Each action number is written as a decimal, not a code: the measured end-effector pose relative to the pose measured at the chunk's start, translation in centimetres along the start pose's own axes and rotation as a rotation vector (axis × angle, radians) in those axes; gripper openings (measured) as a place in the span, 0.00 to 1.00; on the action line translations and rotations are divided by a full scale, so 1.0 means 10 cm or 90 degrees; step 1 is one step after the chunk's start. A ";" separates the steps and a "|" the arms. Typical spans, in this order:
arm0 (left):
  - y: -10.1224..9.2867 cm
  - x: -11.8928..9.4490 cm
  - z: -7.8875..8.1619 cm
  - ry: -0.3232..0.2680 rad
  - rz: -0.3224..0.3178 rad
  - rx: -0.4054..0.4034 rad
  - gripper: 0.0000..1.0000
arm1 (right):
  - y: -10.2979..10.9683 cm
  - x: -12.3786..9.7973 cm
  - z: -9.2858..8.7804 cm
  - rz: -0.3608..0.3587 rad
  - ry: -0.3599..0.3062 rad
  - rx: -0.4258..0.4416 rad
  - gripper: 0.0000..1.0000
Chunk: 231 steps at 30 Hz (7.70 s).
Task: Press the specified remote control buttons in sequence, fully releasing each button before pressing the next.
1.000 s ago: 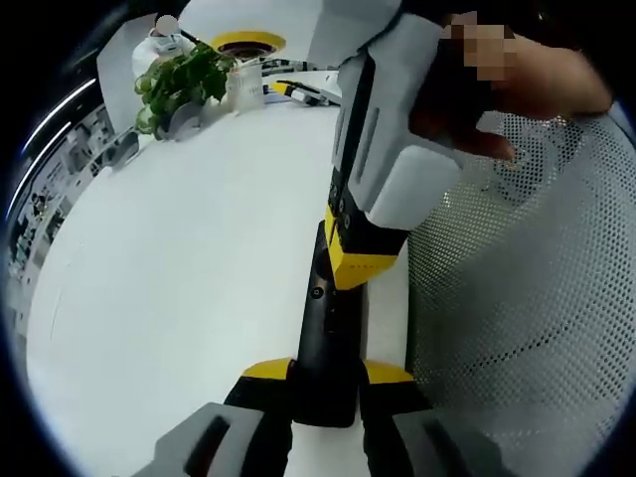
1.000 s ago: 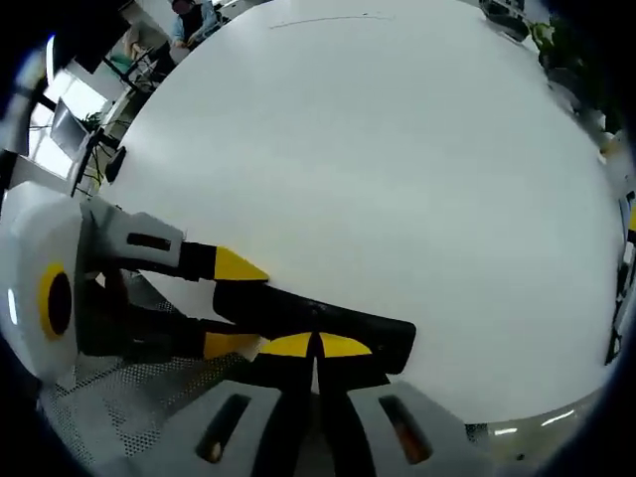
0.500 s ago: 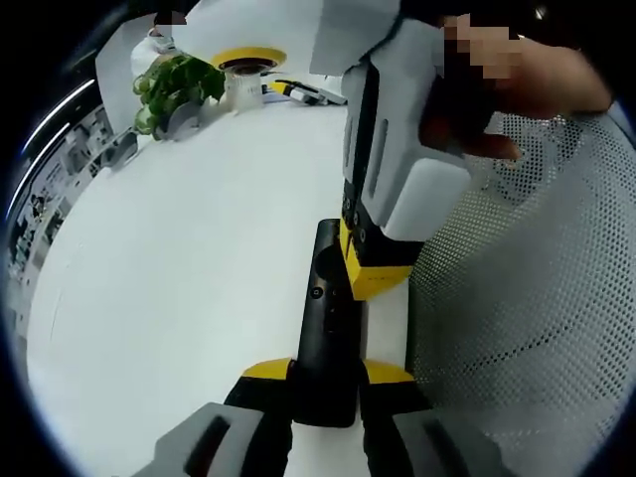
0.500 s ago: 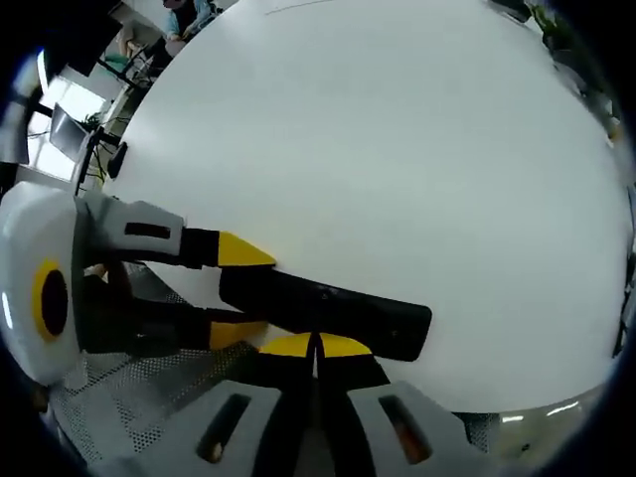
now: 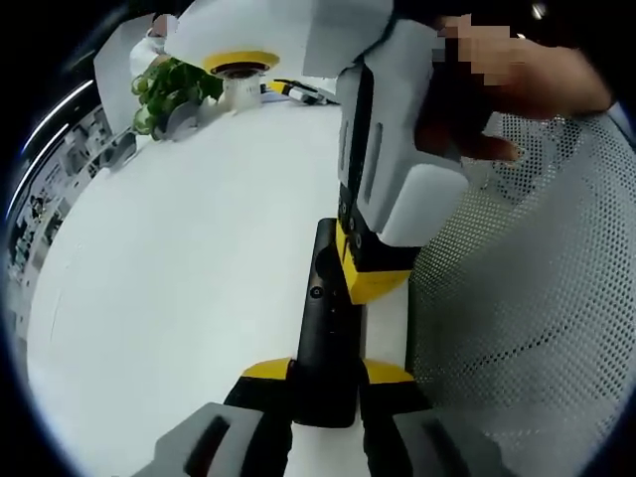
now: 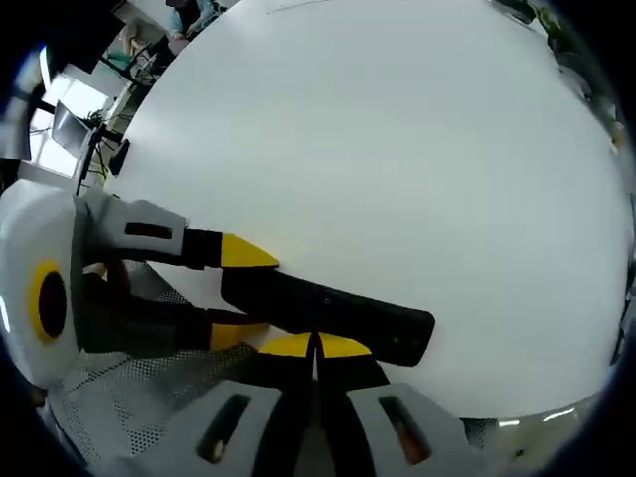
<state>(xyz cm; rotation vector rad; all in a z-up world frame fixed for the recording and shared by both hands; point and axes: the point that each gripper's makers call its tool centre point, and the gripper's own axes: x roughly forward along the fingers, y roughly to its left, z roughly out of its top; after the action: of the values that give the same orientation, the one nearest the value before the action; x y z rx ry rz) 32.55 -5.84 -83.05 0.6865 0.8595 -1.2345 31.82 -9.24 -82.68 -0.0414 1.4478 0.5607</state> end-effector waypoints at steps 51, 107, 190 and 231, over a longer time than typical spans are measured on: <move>0.00 0.00 0.00 -0.005 0.000 0.001 0.25 | 0.09 0.02 0.15 0.061 -0.035 0.048 0.00; 0.00 -0.03 -0.04 -0.034 0.009 -0.016 0.25 | 0.07 0.01 0.15 0.053 -0.013 0.042 0.00; 0.00 -0.04 -0.06 -0.004 -0.002 -0.012 0.25 | 0.09 0.01 0.21 0.055 -0.040 -0.023 0.00; 0.01 -0.04 -0.05 -0.009 -0.008 -0.019 0.25 | 0.18 0.04 0.22 0.096 -0.051 0.013 0.00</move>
<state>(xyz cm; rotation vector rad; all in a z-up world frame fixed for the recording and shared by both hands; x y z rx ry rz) 32.47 -5.23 -82.99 0.6481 0.8699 -1.2338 33.14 -6.81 -82.19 0.1058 1.3863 0.6631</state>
